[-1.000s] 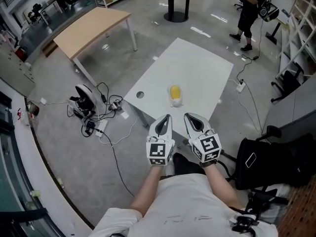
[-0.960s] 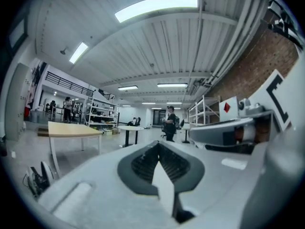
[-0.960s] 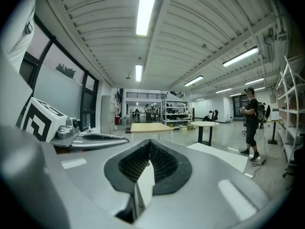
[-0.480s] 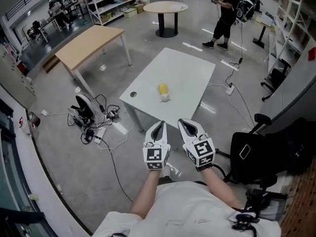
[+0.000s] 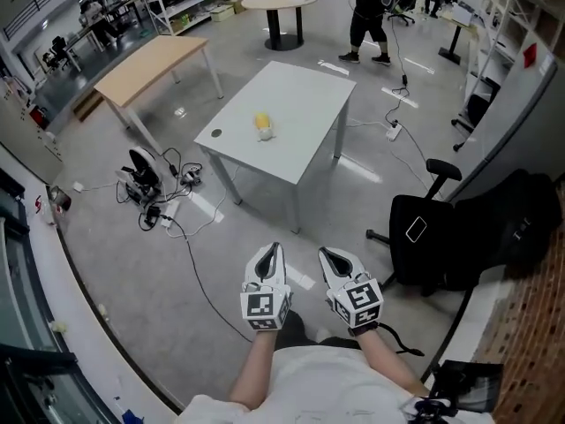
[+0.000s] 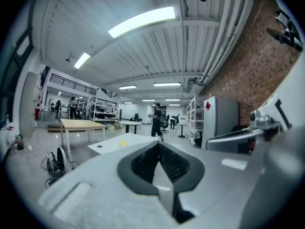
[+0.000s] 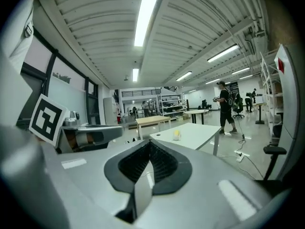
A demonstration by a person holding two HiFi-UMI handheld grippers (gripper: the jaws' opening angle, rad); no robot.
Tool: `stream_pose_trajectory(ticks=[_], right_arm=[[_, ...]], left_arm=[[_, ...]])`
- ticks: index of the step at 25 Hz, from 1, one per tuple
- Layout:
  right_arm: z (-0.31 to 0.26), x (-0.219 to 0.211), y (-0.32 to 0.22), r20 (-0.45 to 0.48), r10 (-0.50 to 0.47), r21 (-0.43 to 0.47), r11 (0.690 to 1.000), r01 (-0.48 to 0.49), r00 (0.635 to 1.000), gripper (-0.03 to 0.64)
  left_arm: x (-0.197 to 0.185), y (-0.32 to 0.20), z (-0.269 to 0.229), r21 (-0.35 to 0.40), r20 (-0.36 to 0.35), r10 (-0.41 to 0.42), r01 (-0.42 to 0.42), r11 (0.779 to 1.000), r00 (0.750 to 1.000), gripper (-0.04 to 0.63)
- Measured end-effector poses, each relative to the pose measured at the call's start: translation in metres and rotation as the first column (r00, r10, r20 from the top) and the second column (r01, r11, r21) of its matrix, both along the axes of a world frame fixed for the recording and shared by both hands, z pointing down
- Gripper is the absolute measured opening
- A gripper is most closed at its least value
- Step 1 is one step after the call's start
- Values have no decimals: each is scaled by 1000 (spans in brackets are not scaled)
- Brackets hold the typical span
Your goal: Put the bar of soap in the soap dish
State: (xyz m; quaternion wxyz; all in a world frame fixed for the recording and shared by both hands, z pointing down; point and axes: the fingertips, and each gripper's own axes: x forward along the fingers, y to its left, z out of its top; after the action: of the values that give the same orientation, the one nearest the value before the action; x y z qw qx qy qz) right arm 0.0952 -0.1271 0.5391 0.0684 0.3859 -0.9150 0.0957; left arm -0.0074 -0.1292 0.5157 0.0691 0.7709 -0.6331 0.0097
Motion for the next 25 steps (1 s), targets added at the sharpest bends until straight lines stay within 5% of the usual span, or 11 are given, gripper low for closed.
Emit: stream_pose_trajectory(ticks=[3,10,25], right_arm=[[-20,9,21,-1,-2,44,999,2,1000,9],[-62,27,28,3,96,125,988,-96,995,9],[-83,-58,57,29,18,151,988,-23,999,9]], left_arm=[[30,19,-8,-9,12,51,-51,999,999,2],[31,35,-62,126,85,122,-132,983,989,2],[-30,69,-71,132,44,50,-55,990,998,2]])
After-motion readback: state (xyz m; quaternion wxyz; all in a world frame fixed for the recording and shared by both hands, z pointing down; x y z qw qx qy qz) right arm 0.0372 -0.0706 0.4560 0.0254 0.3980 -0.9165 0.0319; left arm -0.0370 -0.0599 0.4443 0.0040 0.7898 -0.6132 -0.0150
